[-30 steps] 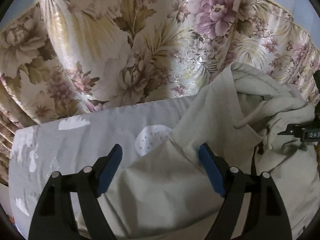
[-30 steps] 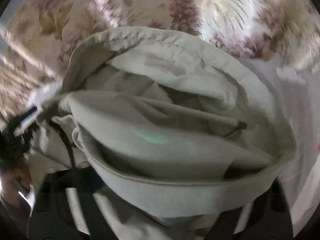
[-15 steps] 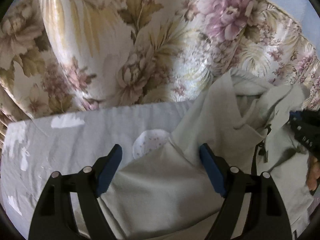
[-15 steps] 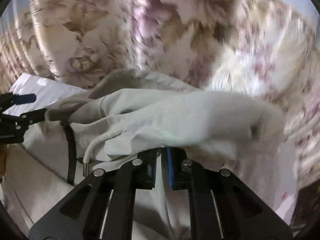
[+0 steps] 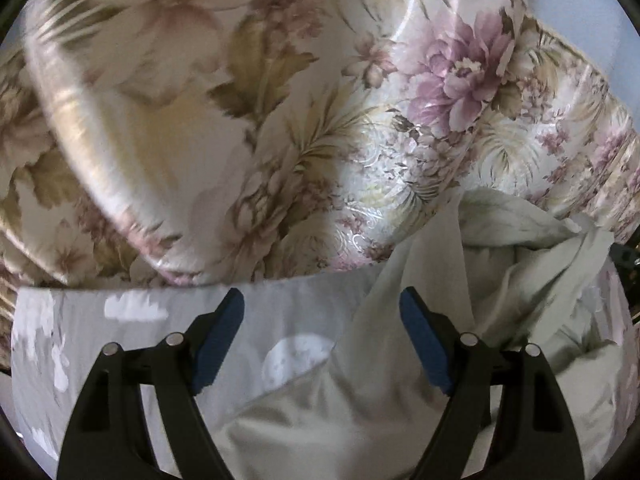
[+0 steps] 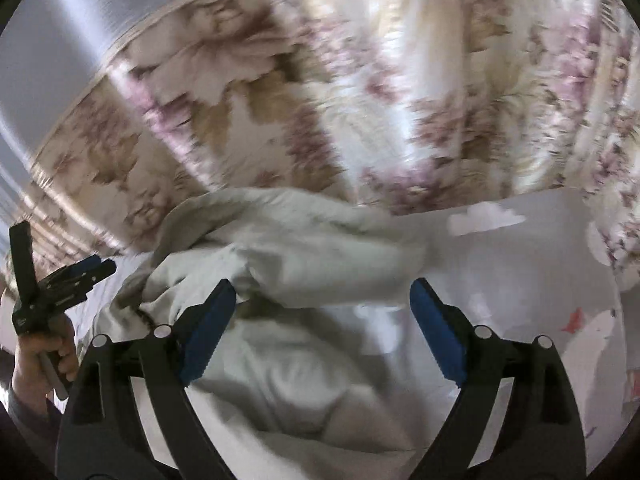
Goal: Fold large clothes
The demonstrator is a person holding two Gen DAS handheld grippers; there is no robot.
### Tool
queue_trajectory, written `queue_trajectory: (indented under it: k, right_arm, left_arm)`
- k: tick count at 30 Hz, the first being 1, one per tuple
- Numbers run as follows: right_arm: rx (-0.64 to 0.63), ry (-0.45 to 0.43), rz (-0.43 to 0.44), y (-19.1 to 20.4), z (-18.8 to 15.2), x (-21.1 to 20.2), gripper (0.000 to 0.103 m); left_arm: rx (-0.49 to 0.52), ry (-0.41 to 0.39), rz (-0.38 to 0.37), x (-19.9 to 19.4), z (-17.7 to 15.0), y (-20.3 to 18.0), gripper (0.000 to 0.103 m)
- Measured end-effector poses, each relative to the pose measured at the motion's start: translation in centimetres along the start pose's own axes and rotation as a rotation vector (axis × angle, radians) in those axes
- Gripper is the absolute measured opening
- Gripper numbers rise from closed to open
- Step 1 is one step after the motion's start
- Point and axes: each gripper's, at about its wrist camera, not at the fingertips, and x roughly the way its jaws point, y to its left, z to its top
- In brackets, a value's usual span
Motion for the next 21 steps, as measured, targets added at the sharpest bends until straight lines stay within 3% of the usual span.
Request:
queue_trajectory:
  k: [6,11,13,16,17,19,20,21]
  right_arm:
    - [0.067,-0.032,-0.098,-2.8,1.1,-1.9,0.089]
    - [0.090,0.069,-0.060,-2.8,2.1,0.9,0.089]
    - [0.128,0.103,-0.060,-2.9,2.3,2.1,0.089]
    - [0.182,0.174,-0.051,-3.1,1.7,3.8,0.089]
    - [0.174,0.200,-0.037,-2.8,1.3,4.2,0.084]
    - [0.108,0.229,-0.028,-1.4,0.4,4.8,0.065]
    - [0.071,0.234,-0.031,-0.9,0.0,4.9,0.050]
    - [0.029,0.215,-0.043,-0.2,-0.2,4.7,0.028]
  left_arm:
    - [0.029,0.030,-0.058,2.4,1.8,-2.3,0.080]
    - [0.102,0.055,-0.067,4.4,3.5,-5.5,0.080]
    - [0.128,0.087,-0.081,5.4,4.2,-6.8,0.081]
    - [0.176,0.164,-0.041,8.0,4.5,-8.3,0.080]
    - [0.180,0.203,-0.038,9.2,4.3,-8.6,0.073]
    - [0.185,0.226,-0.059,9.8,3.8,-8.7,0.047]
    - [0.178,0.215,-0.063,9.5,3.9,-8.5,0.018]
    - [0.183,0.195,-0.043,9.1,4.0,-8.3,0.008]
